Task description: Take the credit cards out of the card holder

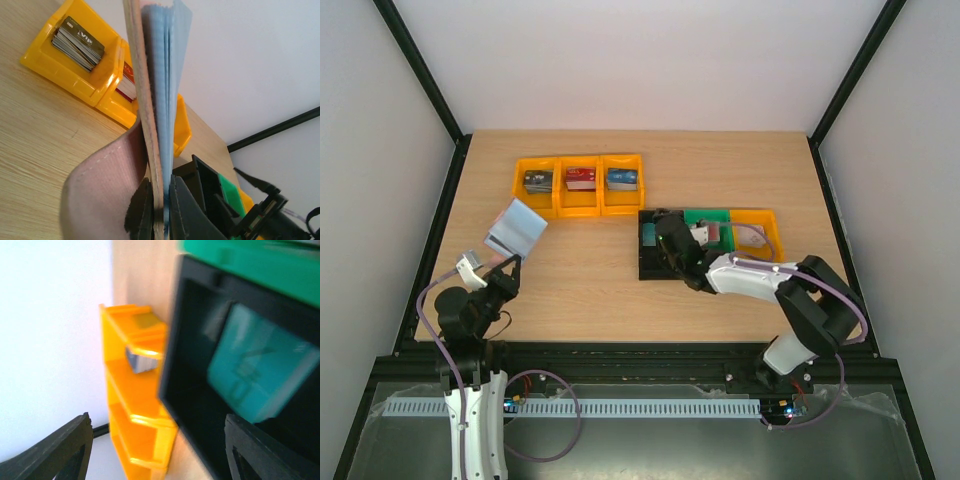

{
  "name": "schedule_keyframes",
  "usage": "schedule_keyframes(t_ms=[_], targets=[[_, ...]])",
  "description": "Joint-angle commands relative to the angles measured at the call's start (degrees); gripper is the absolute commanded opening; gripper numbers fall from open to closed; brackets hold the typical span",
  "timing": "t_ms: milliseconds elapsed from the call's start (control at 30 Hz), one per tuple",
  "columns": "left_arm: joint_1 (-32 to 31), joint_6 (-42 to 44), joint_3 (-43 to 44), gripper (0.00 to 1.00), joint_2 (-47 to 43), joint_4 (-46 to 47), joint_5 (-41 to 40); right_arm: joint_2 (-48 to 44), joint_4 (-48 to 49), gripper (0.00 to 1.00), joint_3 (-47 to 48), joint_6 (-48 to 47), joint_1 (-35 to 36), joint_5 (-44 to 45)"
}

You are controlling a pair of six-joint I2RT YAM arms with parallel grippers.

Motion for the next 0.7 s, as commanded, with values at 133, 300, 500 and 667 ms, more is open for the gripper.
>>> schedule_keyframes(t_ms=[133, 300, 500, 667], targets=[[-0.27, 0.87, -0.07, 0.02, -1.19, 4.01, 5.75, -9.3, 4.96, 0.72, 6.01, -34.85, 0.16, 0.64], [-0.87, 3.59, 0.56, 0.02, -1.19, 9.44, 16.23, -14.52, 7.26, 0.7, 11.32, -64.23, 0.21, -21.41], [-1.01, 0.6, 0.41, 0.02, -1.19, 18.82, 24.56, -15.65, 1.91, 0.69, 17.78, -80.88, 3.12, -47.03], [-1.4, -0.71, -0.19, 0.02, -1.19, 22.63, 28.31, -11.29, -13.9, 0.68, 27.47, -93.36, 13.96, -35.46]])
